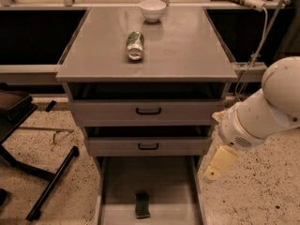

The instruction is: Pick sponge from bottom drawer and place on counter

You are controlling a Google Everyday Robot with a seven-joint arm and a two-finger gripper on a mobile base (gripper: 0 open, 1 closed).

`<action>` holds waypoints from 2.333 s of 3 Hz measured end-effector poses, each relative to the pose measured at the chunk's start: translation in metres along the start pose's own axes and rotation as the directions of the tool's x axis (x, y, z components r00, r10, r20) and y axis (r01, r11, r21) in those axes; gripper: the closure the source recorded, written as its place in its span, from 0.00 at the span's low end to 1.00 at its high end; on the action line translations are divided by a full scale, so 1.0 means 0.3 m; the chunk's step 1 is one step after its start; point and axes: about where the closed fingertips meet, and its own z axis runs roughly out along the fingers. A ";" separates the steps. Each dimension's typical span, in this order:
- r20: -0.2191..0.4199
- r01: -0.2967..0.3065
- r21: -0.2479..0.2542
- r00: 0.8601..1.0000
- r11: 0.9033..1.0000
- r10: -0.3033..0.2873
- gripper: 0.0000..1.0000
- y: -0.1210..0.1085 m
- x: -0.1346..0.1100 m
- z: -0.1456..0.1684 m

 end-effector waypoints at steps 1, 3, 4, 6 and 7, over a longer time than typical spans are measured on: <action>0.045 -0.091 -0.073 0.995 0.993 0.095 0.00 0.057 0.064 0.216; 0.123 -0.260 -0.111 0.954 0.959 0.273 0.00 0.134 0.167 0.661; 0.168 -0.274 -0.054 0.945 0.960 0.279 0.00 0.074 0.148 0.674; 0.186 -0.281 -0.042 0.941 0.959 0.284 0.00 0.088 0.149 0.761; 0.173 -0.287 -0.074 0.939 0.955 0.296 0.00 0.184 0.163 0.990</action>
Offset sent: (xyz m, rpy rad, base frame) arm 0.0411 0.0314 -0.2361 0.2753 -0.0507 -0.3056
